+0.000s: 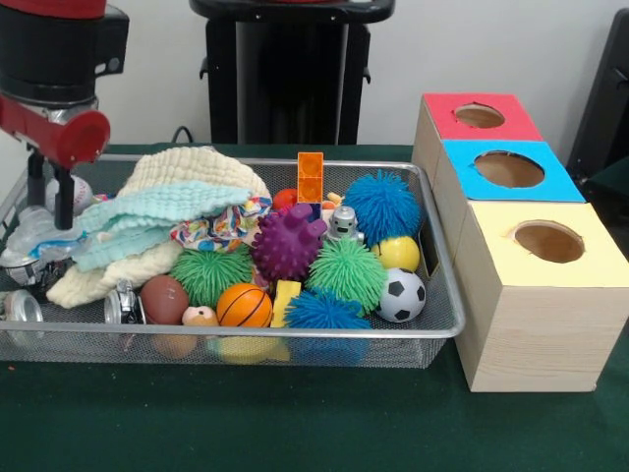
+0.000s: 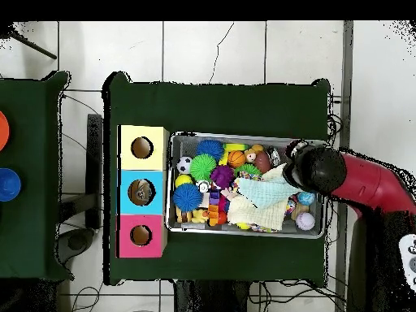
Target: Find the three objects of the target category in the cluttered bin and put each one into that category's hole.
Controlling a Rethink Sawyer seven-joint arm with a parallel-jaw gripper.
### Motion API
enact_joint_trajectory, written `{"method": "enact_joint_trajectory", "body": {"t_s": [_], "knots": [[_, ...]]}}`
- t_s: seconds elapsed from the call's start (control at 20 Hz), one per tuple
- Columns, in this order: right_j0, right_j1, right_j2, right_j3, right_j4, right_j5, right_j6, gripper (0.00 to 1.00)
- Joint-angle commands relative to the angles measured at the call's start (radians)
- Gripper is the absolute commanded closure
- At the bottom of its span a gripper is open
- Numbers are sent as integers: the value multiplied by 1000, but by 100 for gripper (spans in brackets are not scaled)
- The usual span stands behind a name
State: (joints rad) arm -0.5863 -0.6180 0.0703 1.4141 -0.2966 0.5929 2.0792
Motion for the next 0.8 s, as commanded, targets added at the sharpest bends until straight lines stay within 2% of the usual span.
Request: {"method": "enact_joint_trajectory", "body": {"t_s": [0.05, 0.2, 0.5, 0.8], "knots": [[1, -87, 99, 185, 77, 200, -62, 100], [20, -122, 84, 212, 95, 218, -44, 100], [73, -197, 49, 224, 61, 200, -29, 100], [109, -279, 58, 225, 77, 236, -42, 100]]}}
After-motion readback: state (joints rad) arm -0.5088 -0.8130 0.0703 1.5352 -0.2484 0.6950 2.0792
